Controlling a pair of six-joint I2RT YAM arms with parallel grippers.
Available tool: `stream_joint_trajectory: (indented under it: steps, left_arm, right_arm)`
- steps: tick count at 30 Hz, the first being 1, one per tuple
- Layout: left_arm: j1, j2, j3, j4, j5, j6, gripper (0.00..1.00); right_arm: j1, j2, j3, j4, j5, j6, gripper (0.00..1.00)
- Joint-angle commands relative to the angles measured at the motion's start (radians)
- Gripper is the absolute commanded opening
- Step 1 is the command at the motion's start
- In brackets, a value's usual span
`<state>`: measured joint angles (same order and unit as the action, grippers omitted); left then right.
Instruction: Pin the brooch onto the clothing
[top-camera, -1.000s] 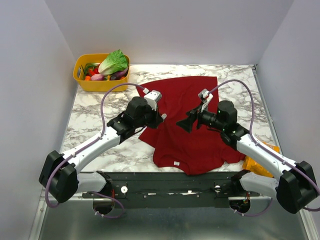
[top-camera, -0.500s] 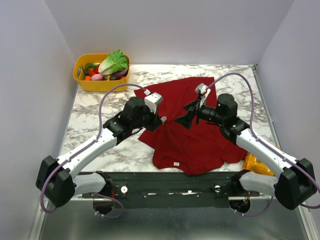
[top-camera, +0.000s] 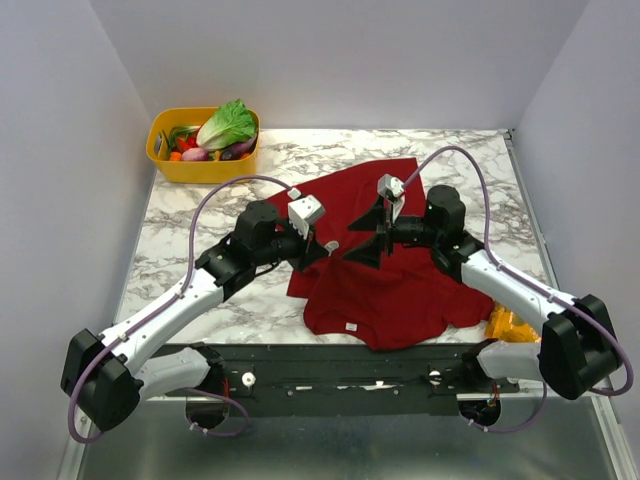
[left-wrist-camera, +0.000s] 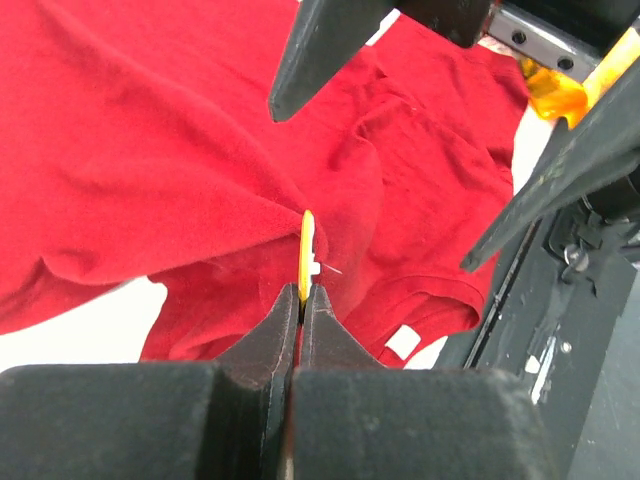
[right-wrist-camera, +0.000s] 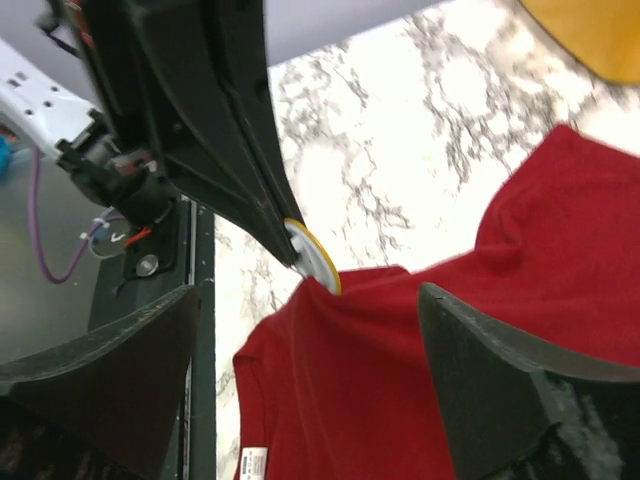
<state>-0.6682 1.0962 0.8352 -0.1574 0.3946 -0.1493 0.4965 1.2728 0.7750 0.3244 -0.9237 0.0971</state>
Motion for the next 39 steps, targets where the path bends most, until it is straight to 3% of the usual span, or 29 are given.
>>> stream_joint_trajectory:
  steps: [1, 3, 13, 20, 29, 35, 36, 39]
  left_arm:
    - [0.005, -0.036, -0.019, 0.067, 0.078, 0.024, 0.0]
    - [0.005, -0.036, -0.018, 0.067, 0.081, 0.025, 0.0]
    - [0.013, -0.067, -0.059, 0.114, 0.107, 0.027, 0.0]
    - [0.015, -0.065, -0.056, 0.122, 0.116, 0.022, 0.0]
    - [0.016, -0.064, -0.048, 0.113, 0.125, 0.027, 0.0]
    - [0.019, -0.045, -0.039, 0.11, 0.131, 0.014, 0.0]
    - [0.018, -0.041, -0.036, 0.108, 0.133, 0.014, 0.0]
    - [0.018, -0.027, -0.031, 0.104, 0.142, 0.013, 0.0]
  right_arm:
    - [0.004, 0.019, -0.039, 0.212, -0.136, 0.055, 0.91]
    - [0.002, 0.037, -0.052, 0.28, -0.178, 0.11, 0.76]
    - [0.002, 0.148, -0.071, 0.493, -0.313, 0.223, 0.82]
    - [0.001, 0.204, -0.072, 0.63, -0.352, 0.331, 0.73]
    - [0.004, 0.257, -0.046, 0.617, -0.354, 0.337, 0.68]
    - [0.004, 0.281, -0.029, 0.622, -0.348, 0.36, 0.54]
    - [0.004, 0.287, -0.02, 0.616, -0.34, 0.365, 0.48]
    - [0.005, 0.303, -0.008, 0.605, -0.334, 0.372, 0.47]
